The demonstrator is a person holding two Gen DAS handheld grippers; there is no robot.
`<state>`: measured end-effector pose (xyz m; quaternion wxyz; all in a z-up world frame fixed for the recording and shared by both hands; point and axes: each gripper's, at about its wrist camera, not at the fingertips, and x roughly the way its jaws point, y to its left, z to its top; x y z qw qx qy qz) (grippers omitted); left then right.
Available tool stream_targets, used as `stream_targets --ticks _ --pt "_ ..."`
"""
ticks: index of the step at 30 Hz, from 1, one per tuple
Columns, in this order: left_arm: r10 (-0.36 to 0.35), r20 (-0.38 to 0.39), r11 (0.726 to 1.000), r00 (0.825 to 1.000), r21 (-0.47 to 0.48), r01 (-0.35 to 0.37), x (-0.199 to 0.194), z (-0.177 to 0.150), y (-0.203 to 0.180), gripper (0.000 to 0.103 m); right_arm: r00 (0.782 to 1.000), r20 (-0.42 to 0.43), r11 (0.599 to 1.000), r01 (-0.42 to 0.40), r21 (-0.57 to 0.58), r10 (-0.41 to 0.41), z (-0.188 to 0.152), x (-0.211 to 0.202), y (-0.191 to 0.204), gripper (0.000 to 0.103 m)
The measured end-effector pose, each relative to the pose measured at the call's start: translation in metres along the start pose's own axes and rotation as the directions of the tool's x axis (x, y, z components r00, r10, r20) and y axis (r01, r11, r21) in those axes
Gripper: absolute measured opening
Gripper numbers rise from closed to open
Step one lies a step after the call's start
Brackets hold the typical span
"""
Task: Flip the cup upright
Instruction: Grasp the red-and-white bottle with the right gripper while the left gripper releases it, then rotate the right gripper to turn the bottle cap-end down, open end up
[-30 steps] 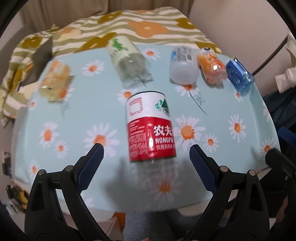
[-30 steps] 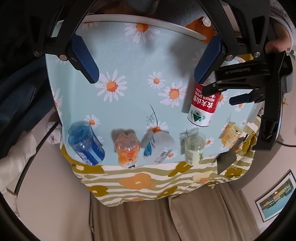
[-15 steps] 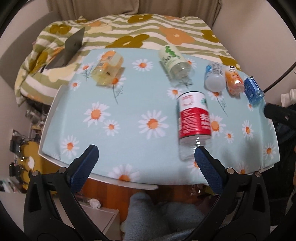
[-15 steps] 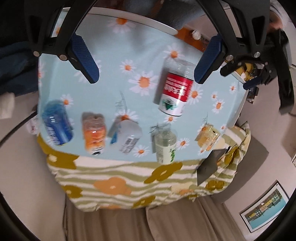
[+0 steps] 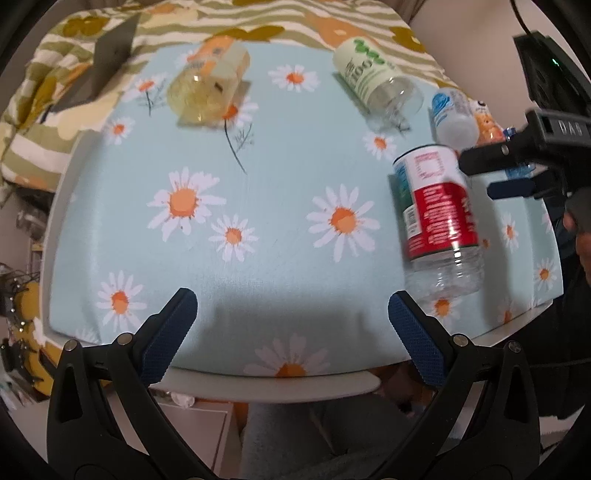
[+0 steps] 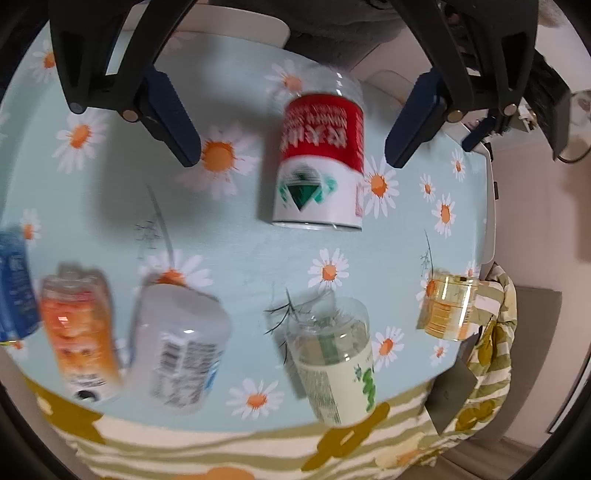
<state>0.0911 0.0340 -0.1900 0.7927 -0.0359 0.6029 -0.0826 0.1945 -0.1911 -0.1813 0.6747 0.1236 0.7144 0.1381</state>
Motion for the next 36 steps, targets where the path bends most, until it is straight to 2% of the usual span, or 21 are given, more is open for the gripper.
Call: stream_targets --ticks 2,5,10,13,14,22,27,29,31,33,34,36 --pt "-0.015 -0.017 1.000 1.000 -0.008 0.015 0.008 0.002 0.005 0.103 1.000 -0.026 1.000 -0.002 0.009 0.002 0.006 0.009 0.004 0.098" --pt "-0.036 -0.029 0.999 0.999 -0.017 0.036 0.015 0.006 0.011 0.103 0.998 -0.054 1.000 -0.008 0.015 0.009 0.012 0.018 0.006 0.083" --pt "-0.041 -0.024 0.999 0.999 -0.013 0.040 0.017 0.014 0.014 0.103 0.993 -0.103 0.997 -0.045 0.057 0.051 0.016 0.034 0.006 0.074" --pt "-0.043 -0.022 0.999 0.999 -0.012 0.043 0.016 0.016 0.017 0.103 0.993 -0.113 0.998 -0.038 0.057 0.044 0.017 0.038 0.006 0.059" --pt "-0.043 -0.023 0.999 0.999 -0.012 0.043 0.016 0.016 0.017 0.103 0.992 -0.116 0.998 -0.039 0.057 0.046 0.016 0.039 0.005 0.056" --pt "-0.040 -0.019 0.999 0.999 -0.006 0.040 0.011 0.015 0.018 0.103 0.994 -0.104 0.998 -0.040 0.044 0.044 0.015 0.038 0.007 0.055" --pt "-0.023 0.001 1.000 1.000 0.001 0.023 0.000 0.016 0.019 0.103 0.998 -0.055 1.000 -0.017 0.016 0.018 0.011 0.022 0.014 0.055" --pt "-0.018 0.014 1.000 1.000 -0.002 0.018 -0.007 0.017 0.020 0.103 1.000 -0.007 1.000 -0.022 0.013 0.022 0.008 0.006 0.018 0.055" --pt "-0.016 0.029 1.000 0.999 -0.008 0.016 -0.013 0.018 0.023 0.103 0.997 0.078 1.000 -0.026 0.014 0.025 0.002 -0.014 0.022 0.055" --pt "-0.008 0.047 1.000 0.999 -0.013 0.008 -0.019 0.018 0.025 0.103 0.973 0.227 0.998 -0.055 0.026 0.047 -0.009 -0.039 0.025 0.055" --pt "-0.002 0.054 1.000 0.999 -0.012 0.003 -0.021 0.019 0.027 0.103 0.945 0.325 0.998 -0.059 0.035 0.045 -0.018 -0.050 0.027 0.055" --pt "0.011 0.059 1.000 0.998 -0.008 -0.011 -0.023 0.017 0.030 0.103 0.870 0.493 0.999 -0.023 0.031 0.004 -0.038 -0.063 0.033 0.055"
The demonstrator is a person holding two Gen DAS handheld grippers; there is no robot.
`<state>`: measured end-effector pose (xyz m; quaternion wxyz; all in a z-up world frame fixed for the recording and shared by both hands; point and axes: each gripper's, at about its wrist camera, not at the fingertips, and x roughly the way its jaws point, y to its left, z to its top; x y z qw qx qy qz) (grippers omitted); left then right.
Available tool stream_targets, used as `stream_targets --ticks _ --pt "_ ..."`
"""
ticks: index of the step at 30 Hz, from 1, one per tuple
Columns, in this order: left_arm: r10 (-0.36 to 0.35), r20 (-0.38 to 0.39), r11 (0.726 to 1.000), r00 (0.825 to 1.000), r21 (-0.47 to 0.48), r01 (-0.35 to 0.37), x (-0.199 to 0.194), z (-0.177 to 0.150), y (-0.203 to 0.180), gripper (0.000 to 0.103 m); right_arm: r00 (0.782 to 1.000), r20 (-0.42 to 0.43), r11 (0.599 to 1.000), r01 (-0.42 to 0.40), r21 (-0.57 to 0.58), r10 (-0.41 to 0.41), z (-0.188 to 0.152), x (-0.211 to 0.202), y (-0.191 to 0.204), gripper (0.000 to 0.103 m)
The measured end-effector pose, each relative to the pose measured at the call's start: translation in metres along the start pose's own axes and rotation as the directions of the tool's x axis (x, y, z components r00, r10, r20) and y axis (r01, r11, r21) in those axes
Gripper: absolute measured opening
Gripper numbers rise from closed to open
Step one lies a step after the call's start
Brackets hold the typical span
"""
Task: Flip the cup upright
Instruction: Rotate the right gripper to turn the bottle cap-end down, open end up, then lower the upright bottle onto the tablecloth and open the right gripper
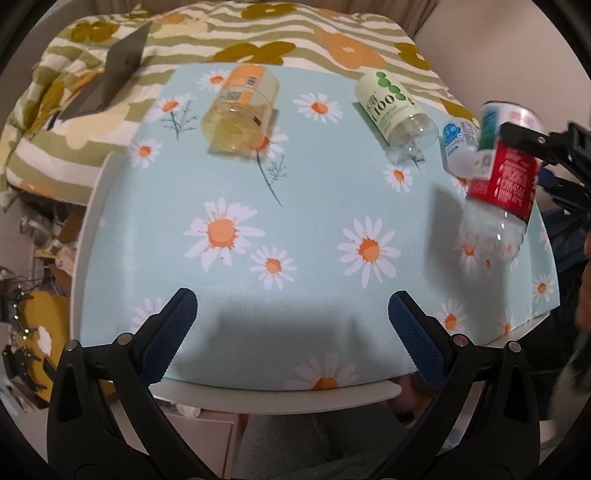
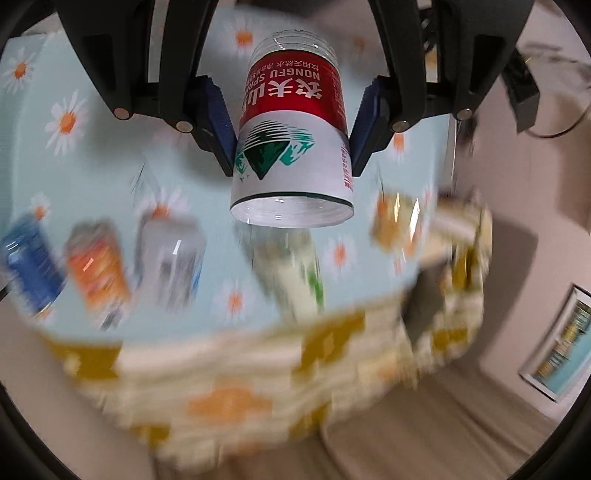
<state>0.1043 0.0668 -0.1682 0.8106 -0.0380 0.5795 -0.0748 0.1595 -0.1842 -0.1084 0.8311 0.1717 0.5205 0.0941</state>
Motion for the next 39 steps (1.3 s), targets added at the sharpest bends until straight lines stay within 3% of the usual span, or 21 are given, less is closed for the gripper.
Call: stream_targets --ticks 1,3,5,11,16,23,31,39 --pt "0.009 0.001 1.000 1.000 0.003 -0.009 -0.001 -0.001 0.002 0.103 0.996 0.081 0.999 0.031 -0.011 -0.030 -0.009 -0.007 0.004 0.055" --pt "0.023 0.003 1.000 1.000 0.010 -0.023 -0.001 -0.004 0.007 0.103 0.968 0.238 0.996 0.087 -0.024 -0.079 -0.032 -0.013 0.010 0.055" --pt "0.035 0.002 0.999 0.999 0.018 -0.035 0.001 -0.007 0.011 0.103 0.940 0.324 0.991 0.130 -0.038 -0.111 -0.049 -0.009 0.014 0.055" --pt "0.048 -0.004 0.999 0.999 0.017 -0.048 0.009 -0.019 0.023 0.103 0.865 0.475 0.982 0.186 -0.006 -0.161 -0.074 0.006 0.008 0.055" --pt "0.062 0.004 0.997 0.998 0.035 -0.062 0.012 -0.024 0.025 0.103 0.821 0.538 0.975 0.221 0.011 -0.192 -0.082 0.011 0.011 0.055" --pt "0.065 0.008 0.997 0.998 0.046 -0.065 0.015 -0.027 0.028 0.103 0.814 0.541 0.965 0.263 -0.019 -0.211 -0.097 0.020 0.016 0.056" --pt "0.057 0.003 0.998 0.998 0.039 -0.057 0.017 -0.031 0.025 0.103 0.837 0.507 0.945 0.306 -0.117 -0.208 -0.118 0.014 0.029 0.056" --pt "0.062 0.003 0.998 0.998 0.008 -0.062 0.018 -0.034 0.027 0.103 0.839 0.506 0.920 0.340 -0.196 -0.202 -0.130 0.016 0.036 0.056"
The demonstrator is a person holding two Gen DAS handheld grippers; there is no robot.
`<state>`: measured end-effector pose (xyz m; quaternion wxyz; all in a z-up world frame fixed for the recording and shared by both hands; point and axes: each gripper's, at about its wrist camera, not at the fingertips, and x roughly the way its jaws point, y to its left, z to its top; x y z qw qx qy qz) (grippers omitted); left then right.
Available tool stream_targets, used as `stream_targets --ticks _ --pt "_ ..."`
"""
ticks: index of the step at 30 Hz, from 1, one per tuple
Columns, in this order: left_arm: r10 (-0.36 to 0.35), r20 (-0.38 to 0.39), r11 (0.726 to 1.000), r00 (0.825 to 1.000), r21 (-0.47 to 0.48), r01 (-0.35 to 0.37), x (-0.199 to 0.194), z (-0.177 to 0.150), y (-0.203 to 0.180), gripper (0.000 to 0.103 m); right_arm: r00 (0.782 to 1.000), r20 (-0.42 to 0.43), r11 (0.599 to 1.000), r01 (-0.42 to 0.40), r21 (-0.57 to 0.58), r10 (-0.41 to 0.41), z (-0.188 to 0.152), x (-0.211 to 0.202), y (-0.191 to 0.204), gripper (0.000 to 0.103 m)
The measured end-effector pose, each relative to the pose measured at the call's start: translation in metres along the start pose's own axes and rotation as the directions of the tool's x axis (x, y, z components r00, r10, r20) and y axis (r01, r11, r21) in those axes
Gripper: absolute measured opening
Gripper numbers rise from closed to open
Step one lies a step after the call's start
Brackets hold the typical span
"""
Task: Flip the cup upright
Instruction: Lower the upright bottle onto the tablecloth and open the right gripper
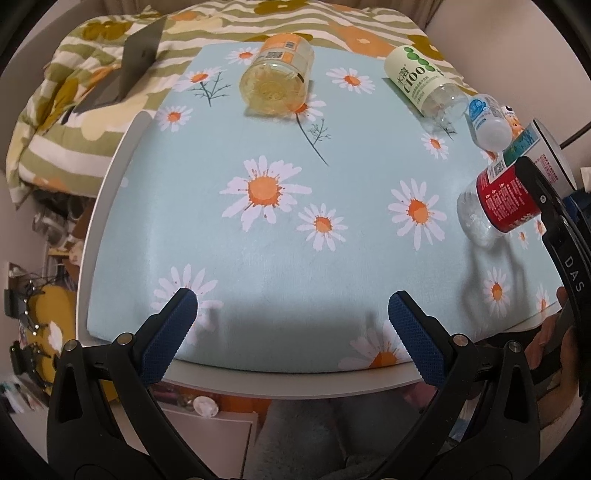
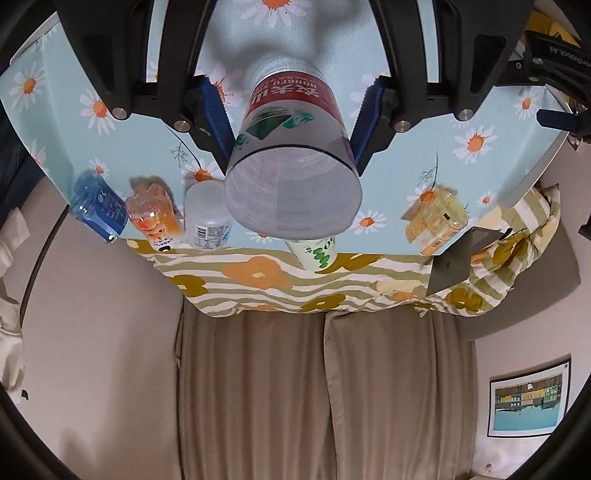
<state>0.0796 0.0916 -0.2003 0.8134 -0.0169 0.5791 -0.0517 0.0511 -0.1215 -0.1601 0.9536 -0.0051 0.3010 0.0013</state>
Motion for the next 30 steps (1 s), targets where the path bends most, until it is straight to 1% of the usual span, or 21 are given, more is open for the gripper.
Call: stream_targets --ticks 5,7,8,9,10,11,12,15,17,19,22,27,30 --pt "0.009 0.006 1.000 1.000 -0.018 -0.009 -0.002 -0.002 0.002 0.103 1.000 0.004 1.000 -0.014 0.007 0.014 0.001 0.000 -0.001 0.057" --pt "0.013 0.007 1.000 1.000 -0.023 -0.013 -0.002 -0.002 0.001 0.103 1.000 0.002 1.000 -0.010 0.009 0.010 0.001 0.000 -0.001 0.059" --pt "0.015 0.008 1.000 1.000 -0.025 -0.015 -0.003 -0.003 0.000 0.103 1.000 0.004 1.000 -0.009 0.010 0.009 0.001 0.000 -0.001 0.067" --pt "0.017 0.008 1.000 1.000 -0.026 -0.016 -0.003 -0.003 0.000 0.103 1.000 0.007 1.000 -0.011 0.013 0.011 0.001 0.001 -0.002 0.077" --pt "0.019 0.009 0.999 1.000 -0.028 -0.019 -0.003 -0.004 -0.001 0.103 1.000 0.010 1.000 -0.017 0.020 0.017 0.001 0.001 -0.004 0.084" --pt "0.023 0.011 0.999 1.000 -0.032 -0.022 -0.004 -0.005 -0.002 0.103 1.000 0.015 0.999 -0.025 0.028 0.025 0.002 0.000 -0.005 0.097" --pt "0.025 0.012 0.999 1.000 -0.035 -0.025 -0.005 -0.006 -0.002 0.103 0.999 0.016 0.999 -0.030 0.032 0.029 0.002 0.000 -0.006 0.103" --pt "0.034 0.017 0.998 0.999 -0.051 -0.033 -0.007 -0.009 -0.004 0.103 0.999 0.007 0.999 -0.041 0.037 0.040 0.001 0.002 -0.009 0.103" --pt "0.038 0.022 0.997 0.999 -0.063 -0.037 -0.010 -0.011 -0.005 0.103 0.998 -0.002 0.997 -0.063 0.040 0.063 0.001 0.002 -0.013 0.103" --pt "0.043 0.029 0.997 0.999 -0.072 -0.041 -0.014 -0.012 -0.007 0.103 0.996 -0.008 0.995 -0.087 0.047 0.088 0.003 -0.001 -0.017 0.103" --pt "0.045 0.050 0.995 0.998 -0.087 -0.040 -0.026 -0.013 -0.013 0.103 0.994 -0.027 0.994 -0.100 0.041 0.101 0.008 -0.010 -0.021 0.103" --pt "0.055 0.103 0.994 0.993 -0.099 -0.045 -0.059 -0.013 -0.027 0.103 0.987 -0.094 0.991 -0.131 0.015 0.131 0.028 -0.036 -0.034 0.103" --pt "0.055 0.139 0.994 0.989 -0.099 -0.041 -0.084 -0.014 -0.037 0.103 0.984 -0.117 0.991 -0.132 0.004 0.132 0.041 -0.057 -0.043 0.103"
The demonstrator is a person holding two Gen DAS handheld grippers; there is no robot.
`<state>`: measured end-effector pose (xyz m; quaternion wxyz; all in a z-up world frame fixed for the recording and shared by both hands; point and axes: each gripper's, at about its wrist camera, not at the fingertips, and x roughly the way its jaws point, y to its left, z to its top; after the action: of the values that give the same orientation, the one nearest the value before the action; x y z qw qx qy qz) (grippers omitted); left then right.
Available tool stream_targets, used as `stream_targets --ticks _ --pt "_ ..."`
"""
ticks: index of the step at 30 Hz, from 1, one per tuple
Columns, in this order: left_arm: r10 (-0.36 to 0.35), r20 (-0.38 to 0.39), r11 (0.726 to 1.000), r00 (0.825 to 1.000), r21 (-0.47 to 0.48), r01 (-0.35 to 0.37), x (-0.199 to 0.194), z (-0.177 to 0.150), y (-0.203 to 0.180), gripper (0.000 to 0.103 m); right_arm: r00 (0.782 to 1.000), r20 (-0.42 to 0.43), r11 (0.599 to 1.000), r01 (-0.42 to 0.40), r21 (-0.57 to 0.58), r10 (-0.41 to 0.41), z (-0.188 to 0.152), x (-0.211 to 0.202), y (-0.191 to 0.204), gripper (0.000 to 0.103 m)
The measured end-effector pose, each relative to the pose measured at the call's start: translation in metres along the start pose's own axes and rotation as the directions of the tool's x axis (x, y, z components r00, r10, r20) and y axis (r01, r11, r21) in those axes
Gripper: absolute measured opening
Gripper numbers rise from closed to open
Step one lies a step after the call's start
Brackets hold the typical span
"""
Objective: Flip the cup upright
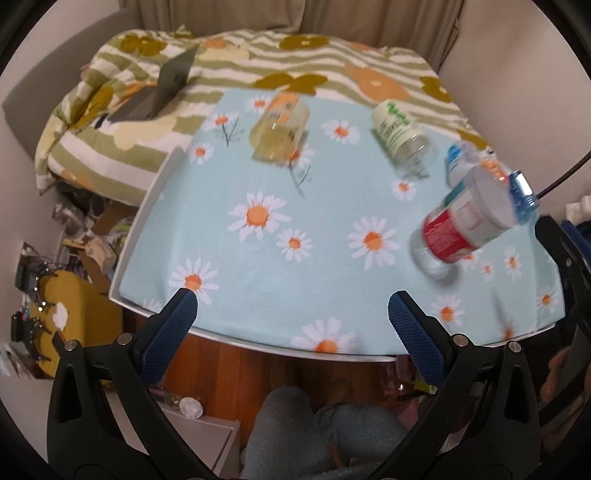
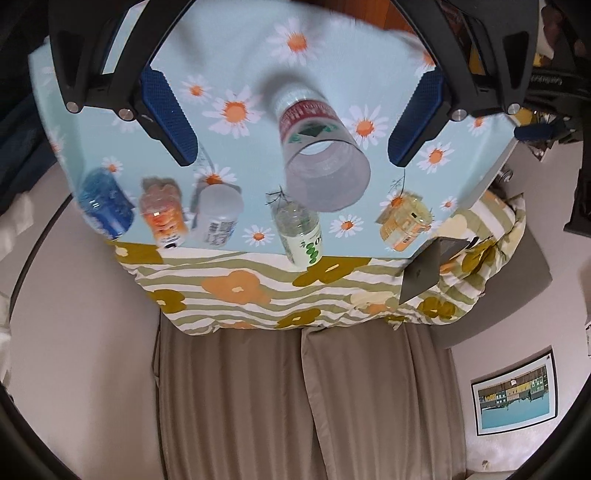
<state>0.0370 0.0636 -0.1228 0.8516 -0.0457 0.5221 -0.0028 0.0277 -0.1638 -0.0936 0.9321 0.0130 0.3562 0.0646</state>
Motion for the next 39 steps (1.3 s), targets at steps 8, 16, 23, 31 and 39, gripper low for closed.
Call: stream_targets --ticks 8,16,23,31,39 --pt "0.006 0.079 0.998 0.997 0.058 -0.011 -0.063 0.003 -0.035 0.103 0.995 -0.091 0.999 0.044 -0.016 -0.045 0.022 -0.063 -0.026 0.103" --pt "0.014 0.142 0.996 0.990 0.085 -0.026 -0.096 -0.003 -0.051 0.103 0.980 -0.167 0.992 0.119 0.049 -0.109 0.017 -0.092 -0.058 0.103" --pt "0.013 0.178 0.994 0.984 0.101 -0.032 -0.105 -0.011 -0.058 0.103 0.978 -0.167 0.988 0.140 0.057 -0.129 0.014 -0.100 -0.063 0.103" --pt "0.004 0.202 0.992 0.979 0.120 -0.029 -0.112 -0.011 -0.063 0.103 0.980 -0.146 0.986 0.150 0.069 -0.139 0.014 -0.107 -0.063 0.103" --pt "0.001 0.208 0.992 0.978 0.124 -0.028 -0.114 -0.011 -0.063 0.103 0.979 -0.137 0.985 0.159 0.071 -0.148 0.016 -0.110 -0.064 0.103"
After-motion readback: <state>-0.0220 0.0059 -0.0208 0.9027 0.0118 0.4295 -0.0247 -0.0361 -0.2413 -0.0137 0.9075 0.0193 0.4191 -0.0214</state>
